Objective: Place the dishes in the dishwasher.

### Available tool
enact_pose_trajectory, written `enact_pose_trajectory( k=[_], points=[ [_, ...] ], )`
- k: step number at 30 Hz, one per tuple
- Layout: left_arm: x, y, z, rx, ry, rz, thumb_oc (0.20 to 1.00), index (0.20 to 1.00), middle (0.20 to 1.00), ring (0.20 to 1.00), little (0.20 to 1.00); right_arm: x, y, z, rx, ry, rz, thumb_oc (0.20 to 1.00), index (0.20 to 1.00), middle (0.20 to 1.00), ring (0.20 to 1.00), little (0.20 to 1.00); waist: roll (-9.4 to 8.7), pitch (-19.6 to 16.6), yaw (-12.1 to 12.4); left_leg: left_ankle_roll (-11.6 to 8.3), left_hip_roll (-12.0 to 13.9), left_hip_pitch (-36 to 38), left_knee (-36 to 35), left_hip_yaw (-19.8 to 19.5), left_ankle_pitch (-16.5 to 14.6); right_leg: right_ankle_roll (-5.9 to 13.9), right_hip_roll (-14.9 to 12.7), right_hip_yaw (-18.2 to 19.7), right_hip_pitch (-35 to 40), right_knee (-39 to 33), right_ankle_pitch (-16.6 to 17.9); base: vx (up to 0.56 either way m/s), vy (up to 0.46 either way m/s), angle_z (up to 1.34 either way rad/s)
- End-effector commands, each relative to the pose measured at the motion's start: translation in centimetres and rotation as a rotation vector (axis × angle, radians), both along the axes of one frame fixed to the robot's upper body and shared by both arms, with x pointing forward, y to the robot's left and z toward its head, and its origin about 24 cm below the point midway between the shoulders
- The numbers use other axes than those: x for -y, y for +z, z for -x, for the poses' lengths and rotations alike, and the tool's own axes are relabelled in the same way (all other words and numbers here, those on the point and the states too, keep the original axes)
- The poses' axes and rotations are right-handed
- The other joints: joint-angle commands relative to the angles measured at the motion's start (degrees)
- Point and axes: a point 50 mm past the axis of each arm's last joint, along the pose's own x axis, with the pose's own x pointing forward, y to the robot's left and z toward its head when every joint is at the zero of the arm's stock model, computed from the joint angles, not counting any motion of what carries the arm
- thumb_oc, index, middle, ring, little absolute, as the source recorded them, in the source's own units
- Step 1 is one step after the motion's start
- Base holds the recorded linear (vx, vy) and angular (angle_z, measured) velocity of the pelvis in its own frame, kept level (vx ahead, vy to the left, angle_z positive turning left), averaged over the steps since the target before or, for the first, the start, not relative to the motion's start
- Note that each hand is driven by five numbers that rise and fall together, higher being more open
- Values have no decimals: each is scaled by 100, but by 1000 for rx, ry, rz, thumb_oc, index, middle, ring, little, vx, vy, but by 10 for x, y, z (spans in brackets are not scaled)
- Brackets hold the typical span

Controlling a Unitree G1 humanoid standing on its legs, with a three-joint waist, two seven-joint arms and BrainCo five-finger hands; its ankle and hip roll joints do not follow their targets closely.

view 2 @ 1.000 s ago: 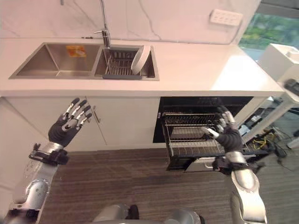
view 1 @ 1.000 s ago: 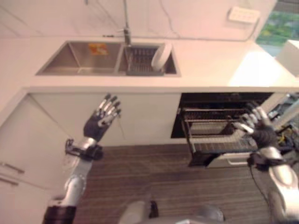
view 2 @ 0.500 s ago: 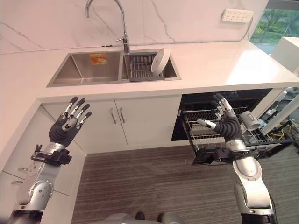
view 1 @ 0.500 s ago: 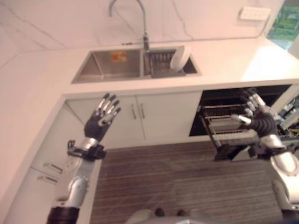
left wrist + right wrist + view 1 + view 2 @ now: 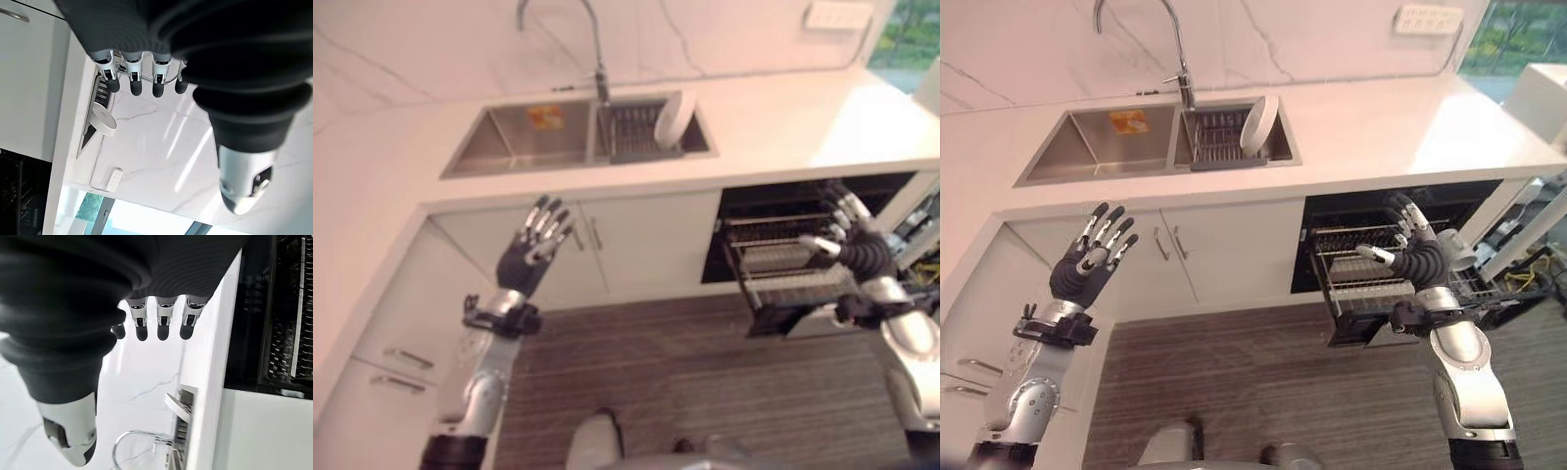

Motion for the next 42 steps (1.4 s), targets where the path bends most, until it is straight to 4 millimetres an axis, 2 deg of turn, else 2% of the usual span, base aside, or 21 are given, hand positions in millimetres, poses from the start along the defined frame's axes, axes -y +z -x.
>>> enact_pose_trajectory(
  k=[1, 3, 5, 6, 8, 13, 15, 16, 17, 18, 19, 20, 21, 22, 24, 27, 28, 29, 33, 40, 42],
  points=[
    [-13, 22, 9, 134, 16, -72, 1000, 1000, 1000, 1000, 1000, 1, 32, 7, 157, 59, 51, 1000, 1000, 1000, 1000, 1000, -71, -285, 52, -148, -75, 101, -127, 149, 746, 516, 48, 198, 494, -65, 304, 274, 201, -50],
    [-14, 23, 8, 125, 19, -69, 1000, 1000, 1000, 1000, 1000, 4, 33, 9, 152, 63, 50, 1000, 1000, 1000, 1000, 1000, -72, -316, 28, -98, -50, 220, -127, 361, 587, 599, -80, 141, 553, -65, 316, 313, 249, -47],
    [-16, 27, 4, 130, 8, -79, 1000, 1000, 1000, 1000, 1000, 6, 34, 12, 154, 58, 40, 1000, 1000, 1000, 1000, 1000, -131, -435, 41, 37, -204, 408, -127, 379, 372, 757, -274, 70, 605, -65, 351, 365, 279, -27],
    [-13, 30, 2, 143, -9, -96, 1000, 1000, 1000, 1000, 1000, 7, 34, 13, 164, 45, 30, 1000, 1000, 1000, 1000, 1000, -202, -510, 61, 133, -346, 503, -127, 351, 261, 874, -416, -4, 574, -65, 509, 279, 195, -23],
    [-11, 33, -2, 156, -27, -118, 1000, 1000, 1000, 1000, 1000, 6, 35, 11, 178, 34, 15, 1000, 1000, 1000, 1000, 1000, -260, -575, 73, 243, -472, 603, -127, 363, 143, 973, -558, -80, 561, -65, 698, 235, 171, 8],
    [-10, 37, -2, 178, -56, -154, 1000, 1000, 1000, 1000, 1000, 0, 32, 10, 182, 40, -7, 1000, 1000, 1000, 1000, 1000, -329, -692, 107, 514, -775, 775, -127, 359, -95, 1103, -725, -81, 572, -65, 1110, 235, 194, 28],
    [-11, 43, 2, 221, -72, -186, 1000, 1000, 1000, 1000, 1000, -3, 28, 9, 177, 31, -22, 1000, 1000, 1000, 1000, 1000, -296, -746, 111, 693, -996, 935, -127, 273, -255, 1095, -714, -35, 671, -65, 1636, 339, 319, 7],
    [-10, 46, 4, 244, -79, -202, 1000, 1000, 1000, 1000, 1000, -5, 28, 10, 179, 33, -29, 1000, 1000, 1000, 1000, 1000, -251, -757, 86, 737, -1016, 985, -127, 227, -298, 1107, -634, -18, 738, -65, 1928, 242, 289, 3],
    [-7, 55, 7, 316, -104, -243, 1000, 1000, 1000, 1000, 1000, -8, 26, 12, 189, 40, -47, 1000, 1000, 1000, 1000, 1000, -145, -671, -11, 825, -1073, 1183, -127, 103, -388, 1116, -454, 93, 417, 788, 2330, 151, 234, 1],
    [-4, 59, 9, 354, -101, -271, 1000, 1000, 1000, 1000, 1000, -11, 26, 11, 192, 50, -53, 1000, 1000, 1000, 1000, 1000, -97, -616, -42, 826, -1065, 1277, -127, 89, -430, 1064, -457, 68, 78, 1057, 2377, 90, 177, 0],
    [-4, 61, 9, 365, -97, -278, 1000, 1000, 1000, 1000, 1000, -12, 25, 10, 194, 54, -54, 1000, 1000, 1000, 1000, 1000, -97, -613, -43, 825, -1067, 1272, -127, 101, -445, 1038, -488, 50, -55, 1113, 2337, 60, 87, 14],
    [-2, 68, 10, 405, -96, -289, 1000, 1000, 1000, 1000, 1000, -14, 25, 9, 195, 66, -57, 1000, 1000, 1000, 1000, 1000, -73, -583, -46, 822, -1058, 1298, -127, 91, -458, 946, -553, -96, -211, 865, 2150, 95, 8, 8],
    [0, 76, 9, 438, -94, -286, 1000, 1000, 1000, 1000, 1000, -16, 27, 8, 199, 81, -56, 1000, 1000, 1000, 1000, 1000, -85, -574, -68, 803, -1064, 1305, -127, 56, -469, 891, -572, -209, -201, 407, 1998, 133, -23, -2],
    [0, 79, 8, 456, -92, -288, 1000, 1000, 1000, 1000, 1000, -15, 27, 8, 199, 87, -59, 1000, 1000, 1000, 1000, 1000, -94, -559, -116, 800, -1076, 1347, -127, 24, -504, 887, -604, -226, -206, 61, 2043, 115, -132, -23],
    [0, 88, 8, 504, -75, -295, 1000, 1000, 1000, 1000, 1000, -13, 30, 8, 199, 92, -61, 1000, 1000, 1000, 1000, 1000, -209, -478, -208, 742, -1127, 1481, -127, 14, -650, 958, -864, -120, -580, -65, 1884, 60, -176, -9],
    [6, 94, 6, 528, -47, -305, 1000, 1000, 1000, 1000, 1000, -19, 34, 0, 201, 122, -68, 1000, 1000, 1000, 1000, 1000, -317, -441, -225, 673, -1089, 1617, -127, 88, -798, 1117, -1085, 48, -1046, -65, 1960, 47, -239, 10],
    [7, 95, 5, 530, -41, -303, 1000, 1000, 1000, 1000, 1000, -21, 35, -1, 204, 130, -69, 1000, 1000, 1000, 1000, 1000, -330, -440, -223, 670, -1077, 1637, -127, 66, -830, 1134, -1078, 118, -1090, -65, 1959, 91, -344, -8],
    [8, 95, 5, 530, -42, -300, 1000, 1000, 1000, 1000, 1000, -21, 37, -2, 204, 134, -66, 1000, 1000, 1000, 1000, 1000, -343, -479, -208, 651, -1040, 1635, -127, 16, -846, 1128, -1011, 206, -1070, -65, 1676, 90, -309, -3],
    [8, 94, 8, 531, -30, -294, 1000, 1000, 1000, 1000, 1000, -22, 41, -3, 197, 137, -68, 1000, 1000, 1000, 1000, 1000, -366, -619, -137, 550, -825, 1640, -127, 160, -837, 1157, -944, 79, -970, -65, 1323, 100, -285, 10],
    [7, 92, 8, 512, -16, -256, 1000, 1000, 1000, 1000, 1000, -29, 43, -2, 177, 177, -76, 1000, 1000, 1000, 1000, 1000, -298, -713, -245, 333, -320, 1709, -127, 630, -737, 902, -616, -8, -779, -65, 1021, 124, -281, -15],
    [8, 90, 6, 501, -24, -228, 1000, 1000, 1000, 1000, 1000, -27, 41, -2, 154, 172, -58, 1000, 1000, 1000, 1000, 1000, -294, -696, -261, 282, -323, 1738, -127, 632, -629, 839, -526, 30, -748, -65, 982, 99, -195, -1]
  ],
)
